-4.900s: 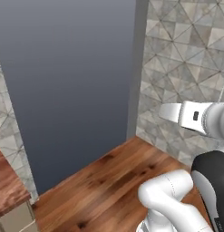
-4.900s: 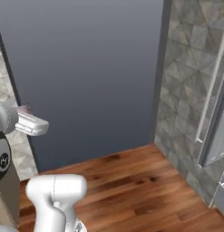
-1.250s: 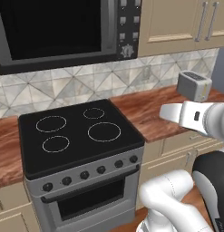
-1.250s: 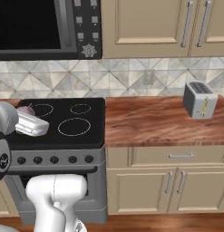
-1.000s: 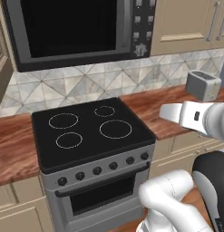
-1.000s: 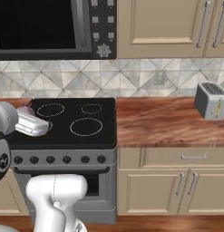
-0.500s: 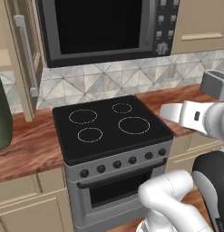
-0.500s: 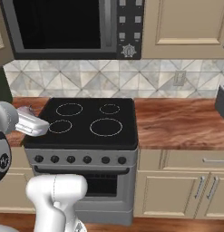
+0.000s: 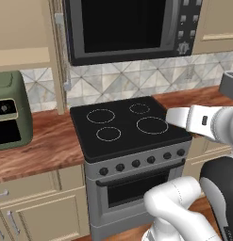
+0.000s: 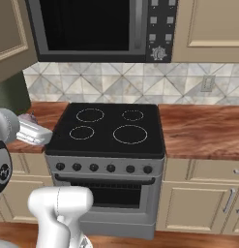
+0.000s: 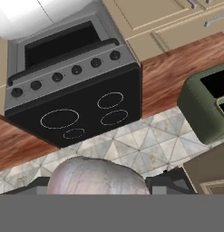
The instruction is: Retrieve the bottle and the shaker from the cabinet and place them next to the mixing bowl on the counter. Then add garlic from the fridge to the mixing bowl.
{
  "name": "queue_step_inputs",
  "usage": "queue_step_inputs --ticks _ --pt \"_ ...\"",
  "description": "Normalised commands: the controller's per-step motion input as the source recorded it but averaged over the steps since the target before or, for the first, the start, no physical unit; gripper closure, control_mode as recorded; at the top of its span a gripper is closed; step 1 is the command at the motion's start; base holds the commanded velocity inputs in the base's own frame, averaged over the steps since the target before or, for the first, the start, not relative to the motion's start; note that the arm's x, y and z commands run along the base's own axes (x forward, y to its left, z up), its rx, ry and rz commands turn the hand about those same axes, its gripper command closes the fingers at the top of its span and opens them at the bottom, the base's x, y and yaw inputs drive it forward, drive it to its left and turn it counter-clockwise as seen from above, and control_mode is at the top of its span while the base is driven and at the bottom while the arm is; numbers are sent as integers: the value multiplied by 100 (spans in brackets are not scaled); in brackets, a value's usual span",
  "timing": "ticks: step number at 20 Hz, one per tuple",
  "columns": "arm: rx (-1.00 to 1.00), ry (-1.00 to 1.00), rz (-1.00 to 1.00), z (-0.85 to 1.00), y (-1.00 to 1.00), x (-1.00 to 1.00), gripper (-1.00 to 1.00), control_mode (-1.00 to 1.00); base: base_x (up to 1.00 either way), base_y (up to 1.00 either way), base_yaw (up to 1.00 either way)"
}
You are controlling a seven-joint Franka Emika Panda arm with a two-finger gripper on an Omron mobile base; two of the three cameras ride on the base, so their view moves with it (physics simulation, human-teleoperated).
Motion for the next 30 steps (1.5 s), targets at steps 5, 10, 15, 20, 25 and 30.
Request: queue_step_inputs --ticks 5,10,15,20,25,30 --pt "0 0 0 0 0 0 100 100 -39 33 6" --pt "0 0 0 0 0 0 100 100 -32 39 5" --pt "0 0 0 0 0 0 100 100 -31 48 5" --pt "0 0 0 0 0 0 100 100 -40 47 2" --pt "0 0 0 0 0 0 100 100 -40 43 1" --pt "0 0 0 0 0 0 100 100 -35 46 0"
